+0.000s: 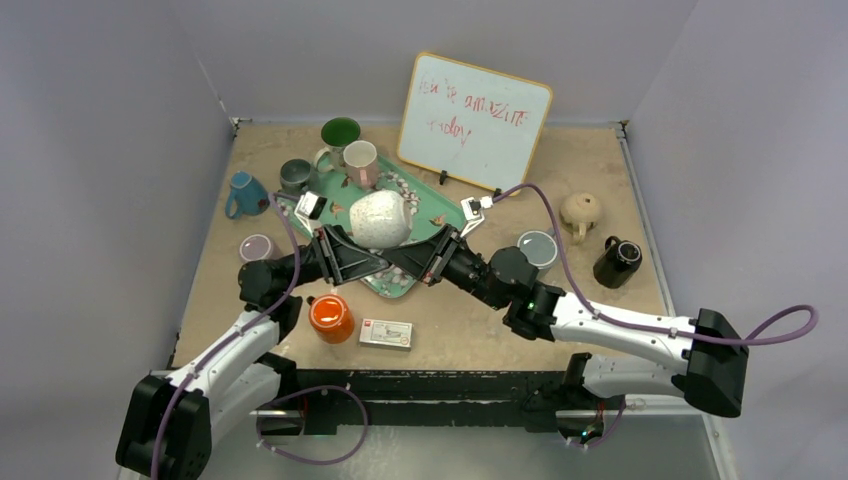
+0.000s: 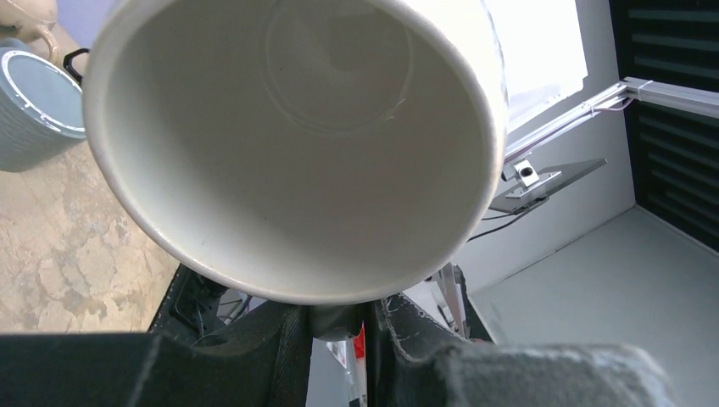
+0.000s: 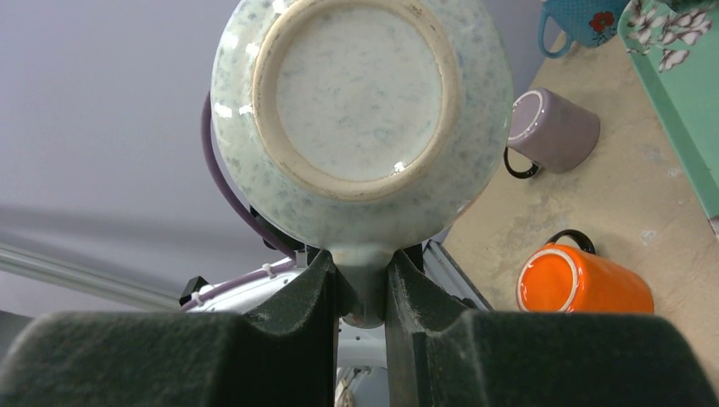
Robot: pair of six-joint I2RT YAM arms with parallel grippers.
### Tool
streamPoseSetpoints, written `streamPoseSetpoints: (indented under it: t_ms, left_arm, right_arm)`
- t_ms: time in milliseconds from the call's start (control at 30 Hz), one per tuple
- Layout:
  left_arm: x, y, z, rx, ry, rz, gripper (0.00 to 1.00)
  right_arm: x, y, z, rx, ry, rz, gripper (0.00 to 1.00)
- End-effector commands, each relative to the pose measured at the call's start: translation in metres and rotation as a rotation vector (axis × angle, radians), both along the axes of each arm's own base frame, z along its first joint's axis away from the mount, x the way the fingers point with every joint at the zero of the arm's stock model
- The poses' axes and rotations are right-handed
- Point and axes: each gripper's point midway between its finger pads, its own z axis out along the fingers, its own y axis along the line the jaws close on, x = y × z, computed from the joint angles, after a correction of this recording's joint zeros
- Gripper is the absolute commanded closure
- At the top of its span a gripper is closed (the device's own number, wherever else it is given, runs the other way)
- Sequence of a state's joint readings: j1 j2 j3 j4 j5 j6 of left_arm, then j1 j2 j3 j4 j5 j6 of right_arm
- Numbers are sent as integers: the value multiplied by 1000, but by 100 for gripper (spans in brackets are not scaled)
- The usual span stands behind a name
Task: Turn the mug right side up
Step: Turn over the cup at the center of the board.
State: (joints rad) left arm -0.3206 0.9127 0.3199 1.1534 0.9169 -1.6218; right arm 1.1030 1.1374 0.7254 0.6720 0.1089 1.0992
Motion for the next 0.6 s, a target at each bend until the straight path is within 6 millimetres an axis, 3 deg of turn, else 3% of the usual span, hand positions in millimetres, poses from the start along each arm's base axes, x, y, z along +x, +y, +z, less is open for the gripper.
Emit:
streamPoseSetpoints:
  t_ms: [0,67,167,333,567]
  left_arm:
    - [-7,3,27,-40,-153,14,79]
    - [-6,4,31,-58,-172,37,83]
    - [-6,7,39,-86,-196,63,100]
    - [-5,12,41,-106,-204,119,100]
    - [13,22,31,-172,-124,236,100]
  right_arm:
    - [-20,2,50,112,-111,90,100]
    - [-19,8,39,59,-97,101,100]
    - [-17,10,31,62,-77,105,100]
    - [-5,2,20,24,-69,61,100]
    - [39,-26,12,41,-28,-57,86]
